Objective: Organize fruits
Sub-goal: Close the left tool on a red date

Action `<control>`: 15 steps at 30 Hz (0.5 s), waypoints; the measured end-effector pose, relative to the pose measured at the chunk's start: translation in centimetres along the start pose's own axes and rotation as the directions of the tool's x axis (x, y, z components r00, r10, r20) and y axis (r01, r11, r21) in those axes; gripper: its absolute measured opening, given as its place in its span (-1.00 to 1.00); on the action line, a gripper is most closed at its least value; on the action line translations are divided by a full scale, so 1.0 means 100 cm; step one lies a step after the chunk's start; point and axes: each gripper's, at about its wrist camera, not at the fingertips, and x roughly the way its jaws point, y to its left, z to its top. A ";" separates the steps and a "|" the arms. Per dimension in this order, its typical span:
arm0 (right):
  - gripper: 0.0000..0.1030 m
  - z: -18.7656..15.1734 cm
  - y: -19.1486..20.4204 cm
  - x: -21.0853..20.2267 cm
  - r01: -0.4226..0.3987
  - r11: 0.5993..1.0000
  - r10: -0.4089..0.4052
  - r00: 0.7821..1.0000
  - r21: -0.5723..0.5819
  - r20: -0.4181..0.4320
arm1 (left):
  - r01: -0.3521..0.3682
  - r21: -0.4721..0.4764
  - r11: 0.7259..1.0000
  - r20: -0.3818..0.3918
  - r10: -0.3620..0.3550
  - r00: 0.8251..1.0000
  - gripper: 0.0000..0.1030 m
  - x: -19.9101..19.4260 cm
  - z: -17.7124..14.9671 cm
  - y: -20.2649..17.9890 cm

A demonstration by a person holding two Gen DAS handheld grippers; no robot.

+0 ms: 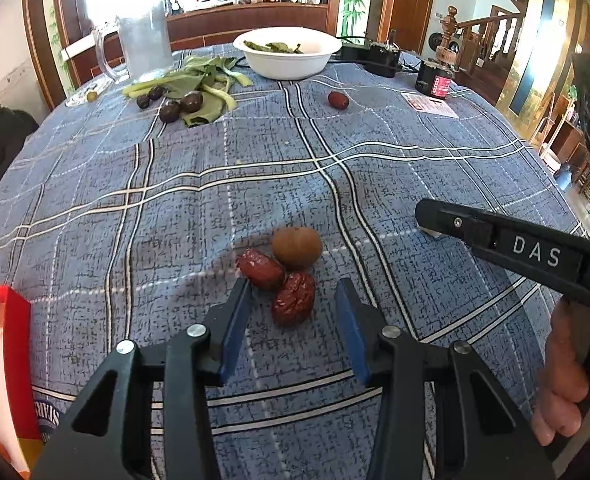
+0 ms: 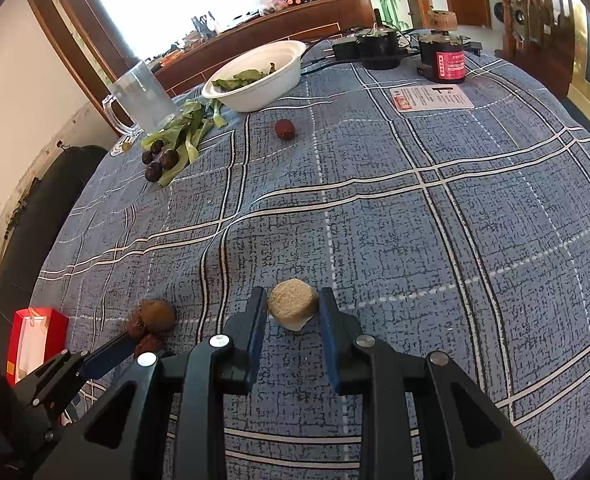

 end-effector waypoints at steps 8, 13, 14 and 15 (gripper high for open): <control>-0.50 -0.004 0.014 0.003 0.042 0.996 -0.041 0.999 -0.079 0.013 | 0.047 -0.014 0.999 0.032 -0.047 0.998 -0.12 -0.001 -0.003 0.008; -0.50 -0.003 0.014 0.003 0.046 0.996 -0.045 0.999 -0.077 0.014 | 0.084 -0.021 0.996 0.038 -0.083 0.996 -0.12 -0.003 -0.005 0.011; -0.50 -0.003 0.014 0.004 0.047 0.996 -0.046 0.999 -0.078 0.014 | 0.104 -0.031 0.994 0.040 -0.103 0.994 -0.12 -0.003 -0.005 0.014; -0.50 -0.003 0.014 0.003 0.049 0.996 -0.048 0.999 -0.079 0.015 | 0.114 -0.033 0.993 0.040 -0.113 0.993 -0.12 -0.003 -0.005 0.016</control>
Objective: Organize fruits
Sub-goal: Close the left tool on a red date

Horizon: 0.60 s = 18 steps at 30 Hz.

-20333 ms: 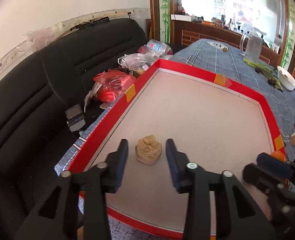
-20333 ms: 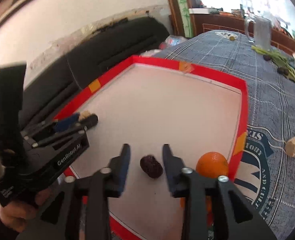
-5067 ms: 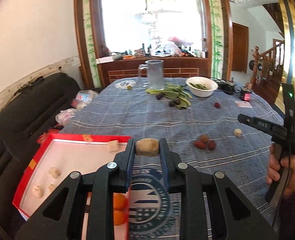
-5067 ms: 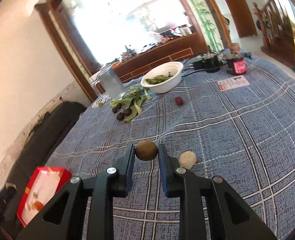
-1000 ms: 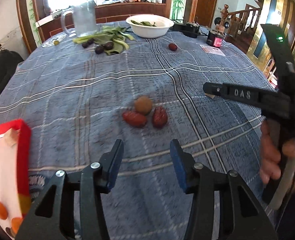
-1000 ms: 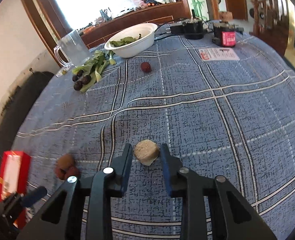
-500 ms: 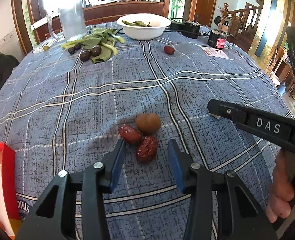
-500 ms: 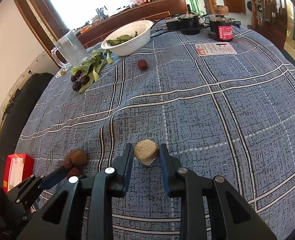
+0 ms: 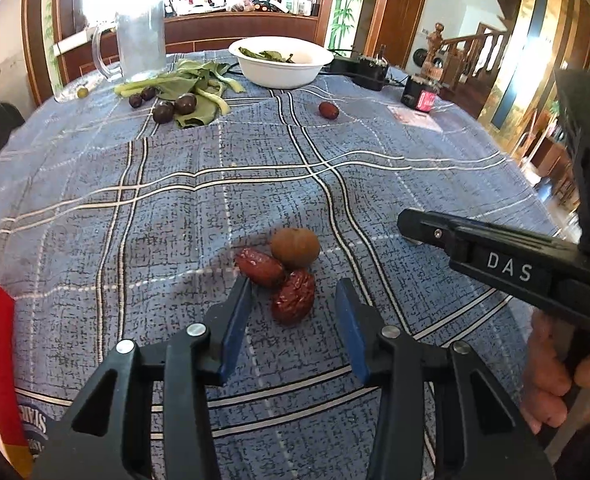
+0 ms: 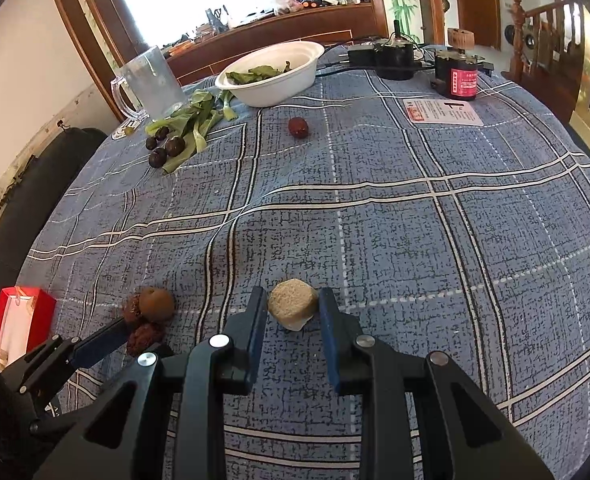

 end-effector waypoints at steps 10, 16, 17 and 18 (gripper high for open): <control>-0.50 -0.001 0.002 0.000 0.016 1.000 -0.016 1.000 -0.009 0.010 | 0.038 0.080 0.996 0.000 -0.039 0.999 -0.27 -0.006 -0.005 -0.010; -0.50 -0.001 0.001 0.000 0.013 1.000 -0.013 1.000 -0.004 0.010 | 0.074 0.075 0.994 -0.017 -0.073 0.997 -0.40 0.000 -0.004 -0.007; -0.50 -0.001 0.002 0.000 0.014 1.000 -0.014 1.000 -0.005 0.011 | 0.076 0.080 0.994 -0.019 -0.075 0.997 -0.40 0.001 -0.003 -0.008; -0.50 -0.001 0.002 0.000 0.015 1.000 -0.015 1.000 -0.007 0.012 | 0.079 0.068 0.995 -0.017 -0.078 0.997 -0.40 0.002 -0.002 -0.007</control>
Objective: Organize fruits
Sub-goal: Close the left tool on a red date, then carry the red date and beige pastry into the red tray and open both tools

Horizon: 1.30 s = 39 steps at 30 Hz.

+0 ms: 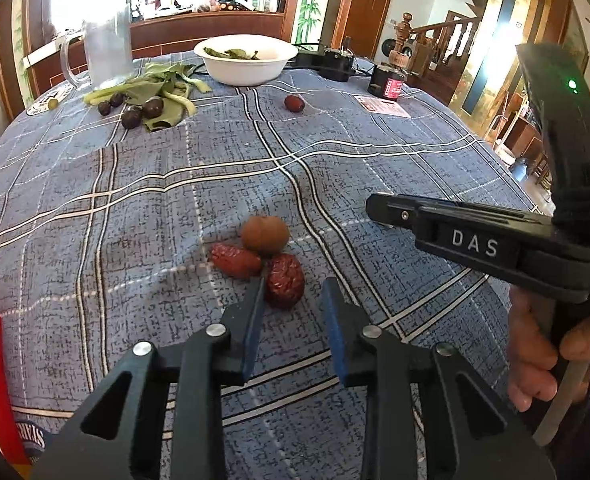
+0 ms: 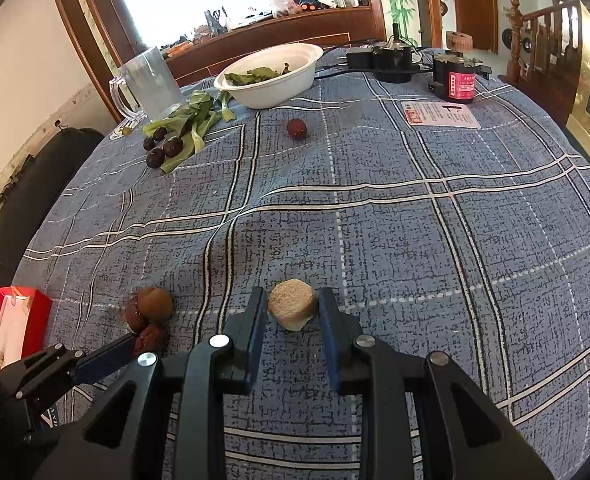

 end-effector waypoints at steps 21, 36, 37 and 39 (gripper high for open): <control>-0.50 0.001 -0.001 -0.002 0.005 1.000 -0.005 1.000 0.007 0.015 | -0.109 0.043 0.993 0.004 0.109 0.994 -0.59 0.002 0.000 -0.011; -0.51 -0.001 0.012 -0.023 -0.041 0.998 0.047 0.994 -0.057 0.099 | -0.127 -0.032 0.991 0.061 0.129 0.990 -0.60 -0.052 -0.019 -0.015; -0.51 -0.002 0.014 -0.026 -0.038 0.997 0.046 0.993 -0.071 0.112 | -0.129 -0.043 0.991 0.070 0.132 0.989 -0.60 -0.060 -0.022 -0.012; -0.51 -0.006 0.023 -0.032 -0.031 0.993 0.047 0.988 -0.110 0.146 | -0.134 -0.065 0.989 0.089 0.140 0.986 -0.60 -0.077 -0.028 -0.004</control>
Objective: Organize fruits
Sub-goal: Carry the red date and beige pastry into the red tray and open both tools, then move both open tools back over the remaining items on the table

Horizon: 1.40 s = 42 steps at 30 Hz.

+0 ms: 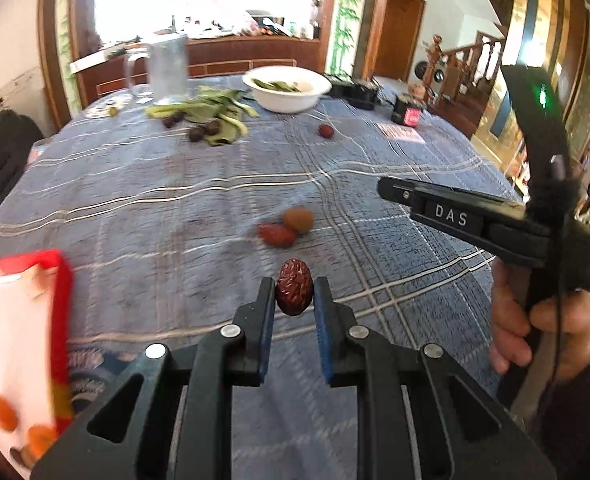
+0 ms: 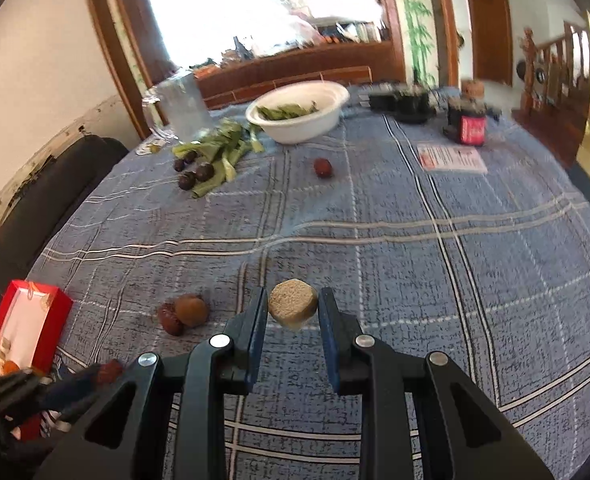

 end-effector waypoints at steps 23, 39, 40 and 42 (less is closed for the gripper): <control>-0.53 -0.047 0.302 0.003 -0.447 0.844 0.411 0.894 -0.295 -0.178 | -0.460 -0.386 0.799 -0.052 0.479 0.876 -0.58 -0.109 -0.078 0.234; -0.51 -0.067 0.297 0.017 -0.425 0.848 0.347 0.897 -0.316 -0.276 | -0.576 -0.392 0.718 -0.158 0.564 0.811 -0.03 -0.095 -0.084 0.238; -0.49 -0.065 0.296 0.015 -0.428 0.846 0.350 0.896 -0.319 -0.273 | -0.580 -0.390 0.715 -0.156 0.570 0.807 -0.01 -0.095 -0.082 0.236; -0.45 -0.059 0.292 0.010 -0.448 0.840 0.372 0.886 -0.306 -0.276 | -0.579 -0.385 0.719 -0.146 0.572 0.807 0.04 -0.096 -0.078 0.231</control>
